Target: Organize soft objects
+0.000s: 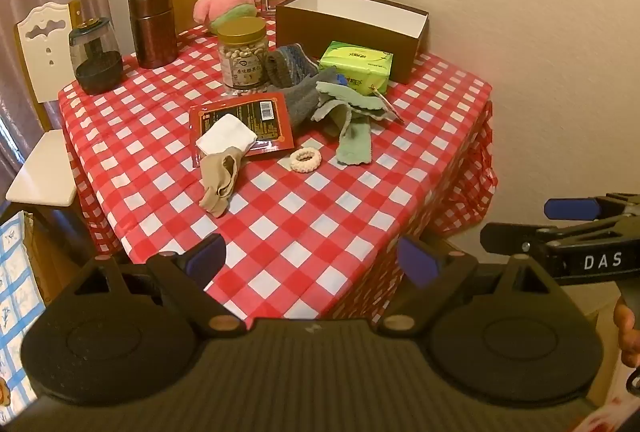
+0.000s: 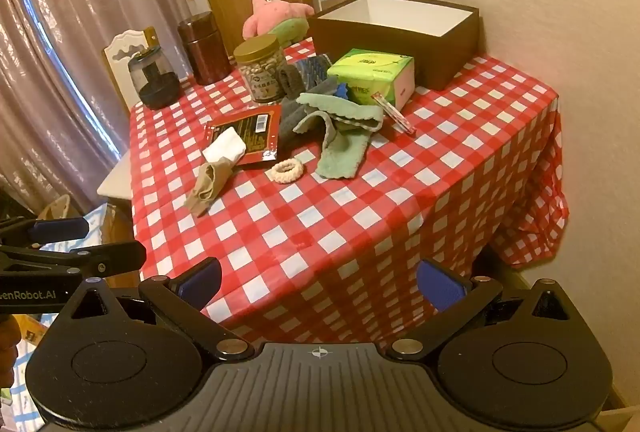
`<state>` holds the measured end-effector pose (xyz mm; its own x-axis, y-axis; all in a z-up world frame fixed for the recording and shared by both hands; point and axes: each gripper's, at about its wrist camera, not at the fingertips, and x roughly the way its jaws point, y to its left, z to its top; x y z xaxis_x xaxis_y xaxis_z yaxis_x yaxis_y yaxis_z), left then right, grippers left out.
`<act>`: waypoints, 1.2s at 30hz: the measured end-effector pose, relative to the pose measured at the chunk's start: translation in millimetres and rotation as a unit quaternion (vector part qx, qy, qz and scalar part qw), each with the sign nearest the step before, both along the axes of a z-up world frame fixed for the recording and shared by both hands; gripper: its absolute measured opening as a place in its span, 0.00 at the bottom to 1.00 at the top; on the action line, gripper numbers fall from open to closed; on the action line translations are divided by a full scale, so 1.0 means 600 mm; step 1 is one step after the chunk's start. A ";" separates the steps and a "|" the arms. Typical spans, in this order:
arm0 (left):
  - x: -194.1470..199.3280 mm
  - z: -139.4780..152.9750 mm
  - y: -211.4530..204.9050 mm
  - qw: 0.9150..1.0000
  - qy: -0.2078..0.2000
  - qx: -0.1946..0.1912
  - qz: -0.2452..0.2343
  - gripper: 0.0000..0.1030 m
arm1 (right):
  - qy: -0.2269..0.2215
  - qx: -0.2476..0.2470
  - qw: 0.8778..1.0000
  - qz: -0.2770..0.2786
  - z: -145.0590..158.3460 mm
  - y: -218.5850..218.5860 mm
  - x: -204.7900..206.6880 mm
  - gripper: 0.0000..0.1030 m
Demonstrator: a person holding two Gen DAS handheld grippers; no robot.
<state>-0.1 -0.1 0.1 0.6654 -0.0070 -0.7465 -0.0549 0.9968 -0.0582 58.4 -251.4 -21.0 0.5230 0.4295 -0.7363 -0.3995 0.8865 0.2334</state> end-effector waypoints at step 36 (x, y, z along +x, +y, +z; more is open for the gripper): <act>0.000 0.000 0.000 1.000 0.001 0.001 0.000 0.89 | -0.001 0.001 1.000 0.001 0.000 0.003 0.005 1.00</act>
<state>0.2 -0.3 0.1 0.6637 -0.0053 -0.7480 -0.0554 0.9969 -0.0562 61.1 -249.7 -21.0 0.5237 0.4311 -0.7348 -0.4013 0.8857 0.2336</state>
